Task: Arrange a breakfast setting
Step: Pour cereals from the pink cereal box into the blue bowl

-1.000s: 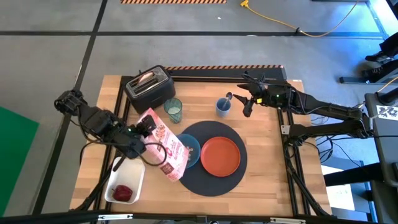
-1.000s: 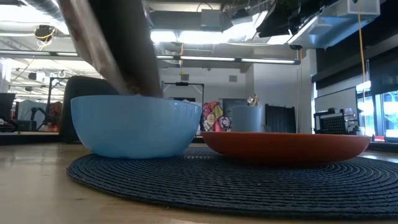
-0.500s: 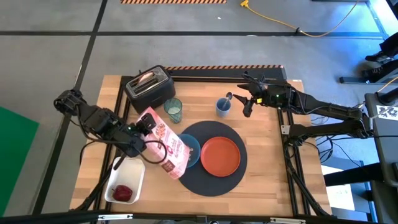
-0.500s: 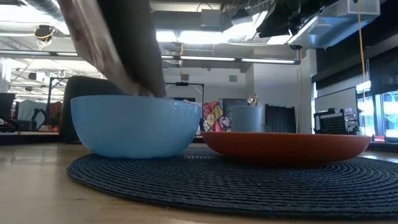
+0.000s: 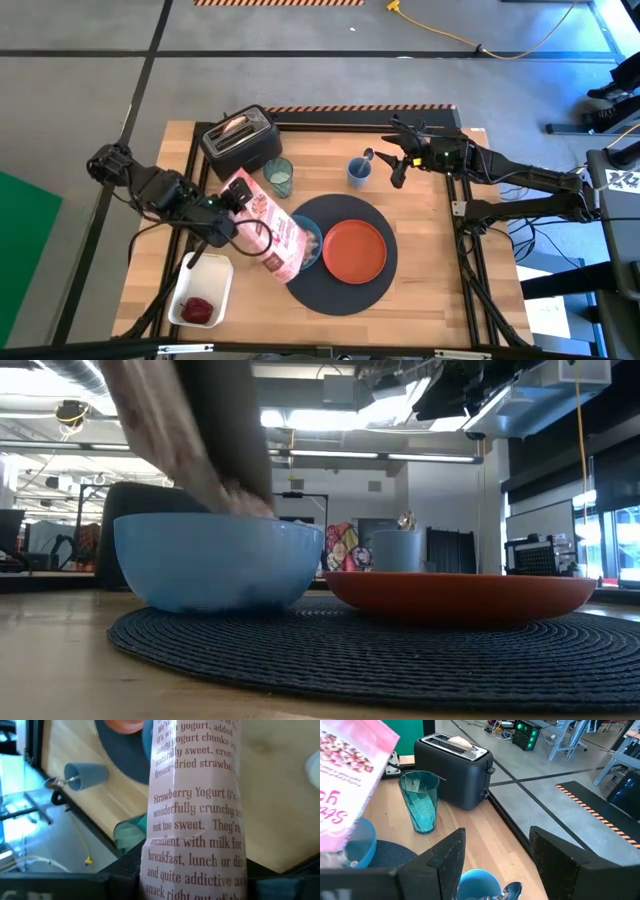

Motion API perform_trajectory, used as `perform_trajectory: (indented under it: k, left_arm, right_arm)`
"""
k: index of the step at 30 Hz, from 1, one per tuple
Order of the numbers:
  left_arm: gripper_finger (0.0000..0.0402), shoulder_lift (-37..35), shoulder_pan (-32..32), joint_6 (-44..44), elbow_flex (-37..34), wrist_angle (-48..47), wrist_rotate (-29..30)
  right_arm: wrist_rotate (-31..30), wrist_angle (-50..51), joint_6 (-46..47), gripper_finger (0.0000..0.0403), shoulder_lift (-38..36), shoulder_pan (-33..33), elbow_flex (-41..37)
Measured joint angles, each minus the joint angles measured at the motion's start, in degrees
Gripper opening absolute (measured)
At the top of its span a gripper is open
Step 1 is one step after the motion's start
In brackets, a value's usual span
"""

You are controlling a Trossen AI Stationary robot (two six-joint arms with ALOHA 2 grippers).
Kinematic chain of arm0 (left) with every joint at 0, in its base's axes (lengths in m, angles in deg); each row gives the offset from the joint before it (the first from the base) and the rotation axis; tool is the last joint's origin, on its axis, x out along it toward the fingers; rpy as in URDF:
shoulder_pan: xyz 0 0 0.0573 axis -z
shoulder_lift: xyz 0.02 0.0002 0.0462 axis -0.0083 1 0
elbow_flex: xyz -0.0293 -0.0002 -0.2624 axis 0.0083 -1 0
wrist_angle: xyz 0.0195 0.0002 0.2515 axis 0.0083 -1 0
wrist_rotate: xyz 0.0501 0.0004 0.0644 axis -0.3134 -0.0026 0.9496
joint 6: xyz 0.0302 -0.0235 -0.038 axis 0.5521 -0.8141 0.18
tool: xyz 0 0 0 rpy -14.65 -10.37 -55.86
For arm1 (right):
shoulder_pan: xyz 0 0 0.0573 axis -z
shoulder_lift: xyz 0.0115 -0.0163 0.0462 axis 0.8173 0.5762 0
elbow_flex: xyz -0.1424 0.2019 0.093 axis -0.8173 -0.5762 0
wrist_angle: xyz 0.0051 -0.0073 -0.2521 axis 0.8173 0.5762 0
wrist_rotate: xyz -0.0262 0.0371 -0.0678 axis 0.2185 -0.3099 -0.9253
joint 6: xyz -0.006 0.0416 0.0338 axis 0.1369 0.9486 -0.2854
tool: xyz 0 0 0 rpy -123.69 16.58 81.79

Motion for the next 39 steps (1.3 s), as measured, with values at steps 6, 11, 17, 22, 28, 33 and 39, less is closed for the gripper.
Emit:
perform_trajectory:
  k: [6, 11, 17, 22, 28, 33, 39]
  left_arm:
    - [0.014, 0.0, -0.8, 0.0, 0.0, 0.0, -0.2]
    - [0.0139, 0.0, -0.7, 0.0, 0.0, 0.0, -0.8]
    - [0.0139, 0.0, -0.7, -0.3, 0.0, 0.0, -1.1]
    - [0.0139, -0.2, -0.7, -1.7, 0.0, -0.1, -3.1]
    - [0.0139, -1.4, -1.1, -1.7, -0.1, -0.1, -2.5]
    - [0.0139, -1.1, -1.3, -1.5, -0.1, 0.0, -2.5]
    - [0.0139, -1.5, -1.4, -1.2, -0.9, 0.1, -2.1]
  right_arm:
    - [0.1, 0.0, 0.0, 0.0211, 0.0, 0.0, 0.0]
    - [0.4, 0.0, 0.0, 0.0211, 0.0, 0.0, 0.0]
    - [0.4, 0.1, 0.0, 0.0211, 0.0, 0.0, 0.0]
    - [0.4, 1.4, 0.0, 0.0211, 0.0, 0.0, 0.0]
    - [0.4, 1.8, 0.2, 0.0211, 0.0, 0.0, 0.0]
    - [0.4, 1.8, 0.5, 0.0211, 0.0, 0.0, 0.0]
    - [0.4, 1.7, 0.5, 0.0211, 0.0, 0.0, 0.0]
